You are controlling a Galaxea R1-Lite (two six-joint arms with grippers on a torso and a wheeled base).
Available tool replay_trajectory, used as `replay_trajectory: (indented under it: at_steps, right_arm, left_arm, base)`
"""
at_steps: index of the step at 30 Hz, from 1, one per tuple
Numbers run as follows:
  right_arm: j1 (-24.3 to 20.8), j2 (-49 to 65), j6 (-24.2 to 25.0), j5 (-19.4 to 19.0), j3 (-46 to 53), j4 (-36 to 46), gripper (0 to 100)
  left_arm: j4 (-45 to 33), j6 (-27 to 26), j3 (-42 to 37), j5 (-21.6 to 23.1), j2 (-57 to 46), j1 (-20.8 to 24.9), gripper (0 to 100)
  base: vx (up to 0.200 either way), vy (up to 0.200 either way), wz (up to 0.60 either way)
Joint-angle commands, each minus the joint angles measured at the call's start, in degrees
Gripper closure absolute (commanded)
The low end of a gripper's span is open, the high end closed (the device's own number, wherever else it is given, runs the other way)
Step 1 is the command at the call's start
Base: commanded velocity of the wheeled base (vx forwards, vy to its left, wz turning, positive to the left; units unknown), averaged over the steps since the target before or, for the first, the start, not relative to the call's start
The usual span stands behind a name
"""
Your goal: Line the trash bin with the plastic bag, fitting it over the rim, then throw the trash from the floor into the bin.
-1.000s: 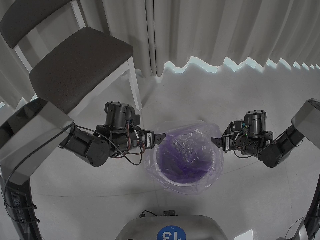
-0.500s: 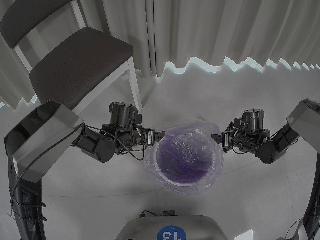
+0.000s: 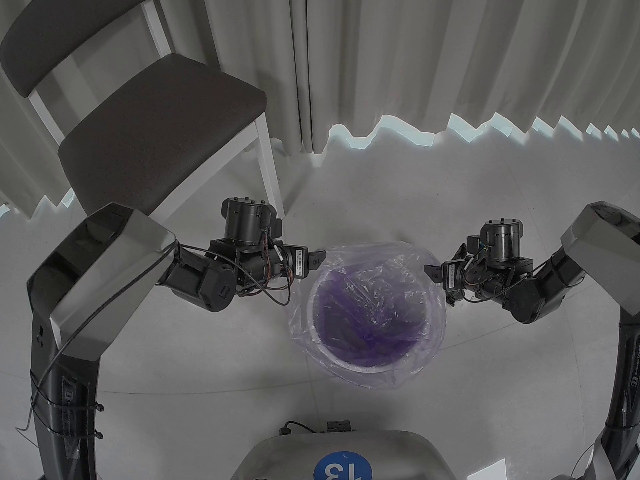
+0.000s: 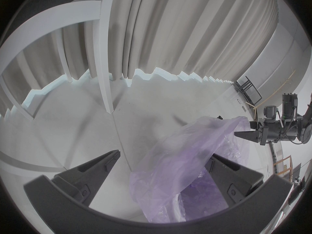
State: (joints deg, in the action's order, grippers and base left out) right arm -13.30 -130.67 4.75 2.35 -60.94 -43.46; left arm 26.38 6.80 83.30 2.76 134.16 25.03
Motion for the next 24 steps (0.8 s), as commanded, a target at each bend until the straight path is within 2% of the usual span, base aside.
replay_trajectory:
  at_steps: [1,7,24]
  right_arm:
    - [0.2,-2.31,-0.01,0.02,-0.49,-0.13,0]
    - [1.35,-4.68,-0.01,-0.07,-0.49,-1.72,0]
    - [1.52,-8.37,-0.01,-0.59,-0.49,-2.68,0]
  left_arm:
    - [-0.19,-0.03,2.66,-0.73,2.6,-0.07,0]
    - [-0.63,-0.12,5.12,-0.82,4.45,-0.68,0]
    - [-0.19,-0.12,5.38,-0.82,8.31,-3.49,0]
  base:
    - [0.0,0.0,0.0]
    - [0.0,0.0,0.0]
    - [0.0,0.0,0.0]
